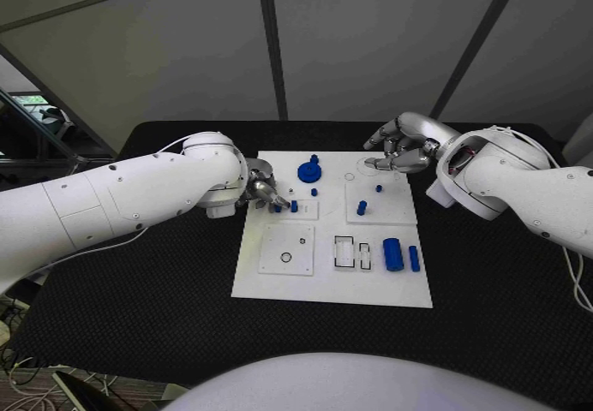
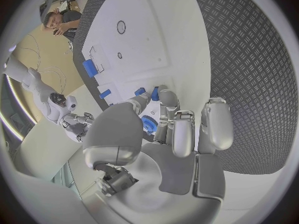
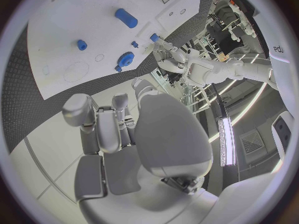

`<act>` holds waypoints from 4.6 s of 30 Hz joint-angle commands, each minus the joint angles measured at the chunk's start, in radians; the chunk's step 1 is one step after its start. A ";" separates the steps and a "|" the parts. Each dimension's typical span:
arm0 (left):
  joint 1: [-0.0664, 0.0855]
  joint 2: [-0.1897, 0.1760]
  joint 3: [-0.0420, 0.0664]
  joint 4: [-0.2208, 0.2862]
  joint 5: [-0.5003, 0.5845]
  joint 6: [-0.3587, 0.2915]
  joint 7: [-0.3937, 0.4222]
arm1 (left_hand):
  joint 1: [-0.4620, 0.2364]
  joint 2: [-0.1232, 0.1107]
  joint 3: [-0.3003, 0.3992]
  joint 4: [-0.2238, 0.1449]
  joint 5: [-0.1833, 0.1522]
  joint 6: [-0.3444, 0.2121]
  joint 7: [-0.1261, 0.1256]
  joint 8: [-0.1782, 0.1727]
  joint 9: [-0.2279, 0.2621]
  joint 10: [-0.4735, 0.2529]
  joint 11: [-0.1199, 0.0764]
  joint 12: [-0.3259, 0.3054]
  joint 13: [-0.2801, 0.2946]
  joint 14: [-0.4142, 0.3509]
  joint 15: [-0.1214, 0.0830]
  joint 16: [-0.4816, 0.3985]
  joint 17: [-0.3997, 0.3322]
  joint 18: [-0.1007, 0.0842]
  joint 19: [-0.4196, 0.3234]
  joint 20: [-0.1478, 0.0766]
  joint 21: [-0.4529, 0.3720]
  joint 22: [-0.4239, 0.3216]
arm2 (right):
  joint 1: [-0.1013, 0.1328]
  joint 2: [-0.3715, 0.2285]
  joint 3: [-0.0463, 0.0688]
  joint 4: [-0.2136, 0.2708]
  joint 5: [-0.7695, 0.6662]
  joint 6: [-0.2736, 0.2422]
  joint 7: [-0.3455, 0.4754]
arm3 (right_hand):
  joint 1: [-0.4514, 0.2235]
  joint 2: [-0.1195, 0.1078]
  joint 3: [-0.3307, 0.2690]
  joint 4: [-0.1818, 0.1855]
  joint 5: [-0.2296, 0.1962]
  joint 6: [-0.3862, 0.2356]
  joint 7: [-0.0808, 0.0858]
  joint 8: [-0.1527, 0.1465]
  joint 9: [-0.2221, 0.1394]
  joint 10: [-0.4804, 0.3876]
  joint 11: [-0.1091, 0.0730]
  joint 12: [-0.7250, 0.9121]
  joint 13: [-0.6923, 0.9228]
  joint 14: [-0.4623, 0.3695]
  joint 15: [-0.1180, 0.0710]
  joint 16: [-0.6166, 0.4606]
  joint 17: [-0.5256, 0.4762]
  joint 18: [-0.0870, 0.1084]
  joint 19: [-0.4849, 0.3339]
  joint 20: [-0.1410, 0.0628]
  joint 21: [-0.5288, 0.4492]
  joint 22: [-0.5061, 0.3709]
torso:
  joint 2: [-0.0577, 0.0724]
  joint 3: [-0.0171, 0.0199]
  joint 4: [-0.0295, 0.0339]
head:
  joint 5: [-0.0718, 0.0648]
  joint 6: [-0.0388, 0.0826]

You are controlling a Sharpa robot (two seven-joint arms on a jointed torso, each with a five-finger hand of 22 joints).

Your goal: Assemble the parts on the task board

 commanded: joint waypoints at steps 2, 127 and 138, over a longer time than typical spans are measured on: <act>0.000 0.000 0.000 -0.009 0.026 -0.006 -0.015 | -0.013 0.006 -0.055 0.024 -0.002 0.005 -0.002 -0.009 0.000 -0.013 0.001 -0.015 -0.017 0.091 -0.006 0.003 0.218 -0.001 0.001 -0.002 -0.008 0.048 | 0.002 -0.001 0.001 0.002 0.000 0.002 0.001 | -0.005 -0.002 0.004 0.000 0.005 0.003 -0.002 0.002 0.001 0.002 -0.002 0.003 -0.001 0.011 -0.009 -0.004 -0.001 0.009 -0.003 -0.004 -0.007 0.000 | 0.000 -0.0001 0.0002 | 0.000 0.000; -0.043 0.145 -0.020 -0.150 -0.362 -0.377 0.550 | 0.522 -0.020 0.018 -0.167 0.005 0.085 0.111 -0.492 -0.448 -0.234 0.116 -0.524 -0.601 -0.159 0.091 -0.233 -0.391 0.063 -0.201 0.087 -0.310 -0.100 | 0.001 0.017 0.001 -0.006 0.003 0.000 0.010 | -0.005 0.002 0.011 -0.001 0.011 0.007 -0.004 0.009 0.001 -0.001 -0.004 -0.001 -0.010 0.007 -0.011 -0.015 -0.016 0.011 -0.010 -0.006 -0.017 -0.013 | -0.001 -0.0013 0.0025 | -0.035 0.025; -0.043 0.102 0.040 -0.093 -0.340 -0.407 0.553 | 0.518 -0.023 0.041 -0.180 0.005 0.101 0.114 -0.502 -0.451 -0.215 0.116 -0.537 -0.604 -0.141 0.090 -0.216 -0.368 0.057 -0.183 0.087 -0.280 -0.075 | 0.001 0.017 0.001 -0.007 0.003 -0.002 0.012 | -0.005 0.002 0.011 -0.001 0.011 0.007 -0.004 0.009 0.001 -0.001 -0.004 -0.001 -0.010 0.007 -0.011 -0.015 -0.016 0.011 -0.010 -0.006 -0.017 -0.013 | -0.001 -0.0009 0.0025 | -0.031 0.031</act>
